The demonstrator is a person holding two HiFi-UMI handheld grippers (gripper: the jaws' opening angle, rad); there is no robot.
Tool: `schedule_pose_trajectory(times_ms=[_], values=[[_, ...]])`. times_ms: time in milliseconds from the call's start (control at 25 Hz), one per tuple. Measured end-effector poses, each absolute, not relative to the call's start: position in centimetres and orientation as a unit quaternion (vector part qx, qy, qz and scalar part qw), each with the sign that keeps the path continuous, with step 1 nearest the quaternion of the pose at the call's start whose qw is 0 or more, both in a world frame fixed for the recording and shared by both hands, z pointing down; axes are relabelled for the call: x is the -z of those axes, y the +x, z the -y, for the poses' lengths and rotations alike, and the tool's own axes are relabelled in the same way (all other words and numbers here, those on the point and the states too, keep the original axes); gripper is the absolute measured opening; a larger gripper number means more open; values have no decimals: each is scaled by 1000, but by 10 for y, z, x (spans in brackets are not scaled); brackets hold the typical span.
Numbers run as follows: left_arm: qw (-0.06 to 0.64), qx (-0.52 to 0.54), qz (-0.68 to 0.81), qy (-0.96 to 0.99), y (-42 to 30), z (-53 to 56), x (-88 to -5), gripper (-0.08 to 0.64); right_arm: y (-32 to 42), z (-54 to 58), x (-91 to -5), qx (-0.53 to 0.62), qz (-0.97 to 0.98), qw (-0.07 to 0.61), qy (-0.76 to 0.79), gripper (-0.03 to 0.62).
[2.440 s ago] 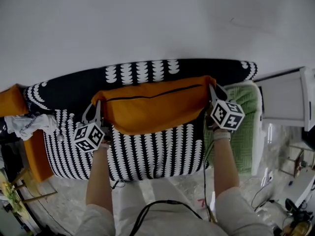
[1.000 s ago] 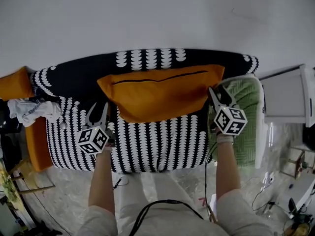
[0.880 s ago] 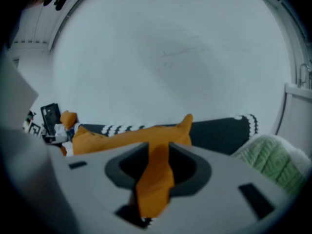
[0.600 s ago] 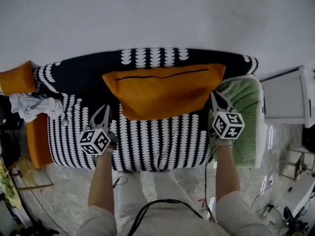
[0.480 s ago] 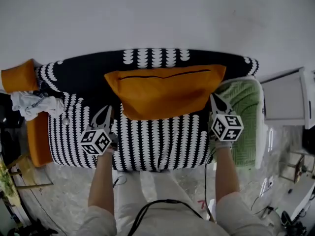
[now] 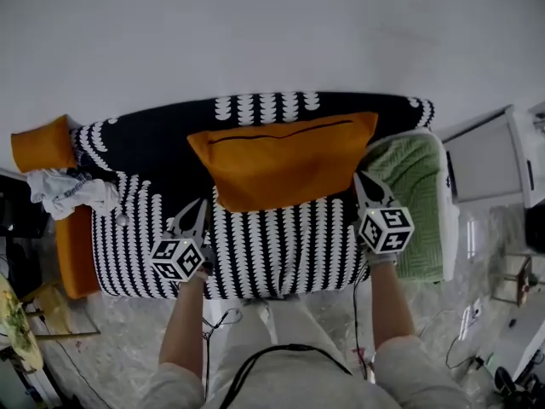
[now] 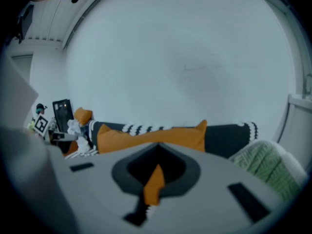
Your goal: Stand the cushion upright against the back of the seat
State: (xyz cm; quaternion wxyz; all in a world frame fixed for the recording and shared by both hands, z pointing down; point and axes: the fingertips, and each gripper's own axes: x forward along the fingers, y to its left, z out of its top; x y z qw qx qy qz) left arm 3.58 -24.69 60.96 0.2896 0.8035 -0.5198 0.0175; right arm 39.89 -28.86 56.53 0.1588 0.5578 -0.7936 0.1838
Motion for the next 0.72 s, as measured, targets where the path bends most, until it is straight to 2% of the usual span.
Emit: schedule_pose_trajectory(times_ms=[720], values=[[284,-7,435,855,50,156,-526,23,329,145,-496,-189,807,143,542,17]])
